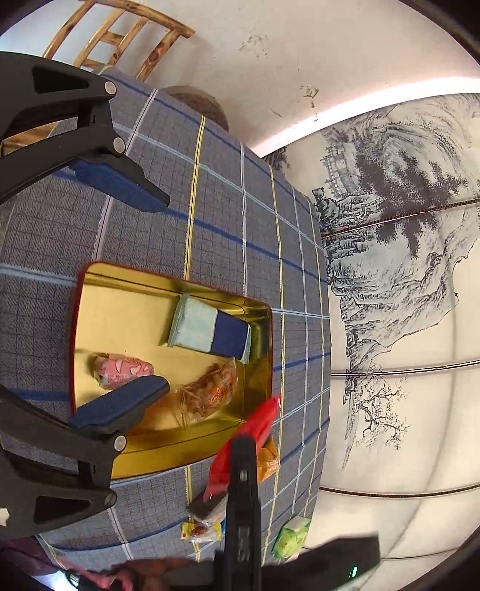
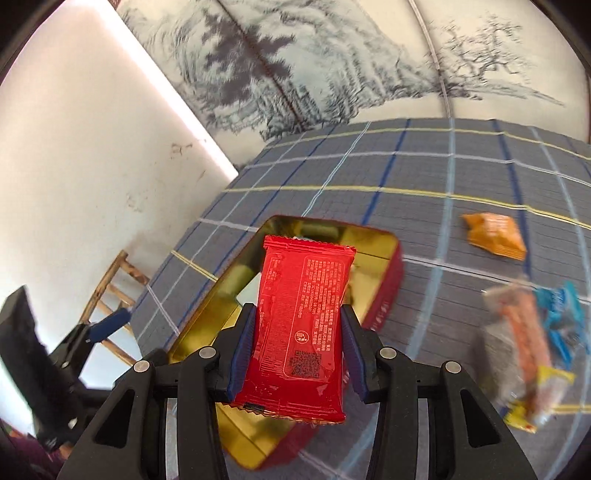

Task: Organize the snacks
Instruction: 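Carry the red wrapper into the gold tray and release it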

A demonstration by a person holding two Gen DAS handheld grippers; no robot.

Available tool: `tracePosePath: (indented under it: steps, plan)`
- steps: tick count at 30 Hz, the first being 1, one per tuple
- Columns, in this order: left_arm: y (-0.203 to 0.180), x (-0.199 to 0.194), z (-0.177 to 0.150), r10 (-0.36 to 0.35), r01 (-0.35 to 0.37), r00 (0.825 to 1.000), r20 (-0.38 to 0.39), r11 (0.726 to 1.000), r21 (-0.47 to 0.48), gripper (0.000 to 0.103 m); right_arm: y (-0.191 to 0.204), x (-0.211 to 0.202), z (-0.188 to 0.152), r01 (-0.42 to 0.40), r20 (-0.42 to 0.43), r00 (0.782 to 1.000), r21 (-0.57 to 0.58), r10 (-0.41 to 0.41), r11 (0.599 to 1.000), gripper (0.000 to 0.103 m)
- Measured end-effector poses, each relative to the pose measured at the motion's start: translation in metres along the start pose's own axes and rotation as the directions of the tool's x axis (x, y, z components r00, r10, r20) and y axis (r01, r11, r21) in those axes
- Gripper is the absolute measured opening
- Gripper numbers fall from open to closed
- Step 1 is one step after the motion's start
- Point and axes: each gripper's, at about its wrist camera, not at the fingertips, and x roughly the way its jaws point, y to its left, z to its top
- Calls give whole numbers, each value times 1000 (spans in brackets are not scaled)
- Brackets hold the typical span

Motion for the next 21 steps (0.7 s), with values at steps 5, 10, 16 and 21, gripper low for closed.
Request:
tracePosePath:
  steps: [5,10,16,21]
  plan:
    - [5,-3,-5,-2,2,1000,6,1000,21,88,2,36,12,39,-53,998,1,-38,999,46]
    - [5,2,-8,-19,19,1000,-8,999,31,88,-1,53,17,101,-71,992,-5,-101,995,46]
    - [6,8,-10,-32,32,999,-26,999,25,88,-7,62,24,136,-76,988,8,-135,991,46]
    - [6,10,-11,-28,29,999,-36,999,20,88,-14,52,27,80,-29,996,64,-78,995,47]
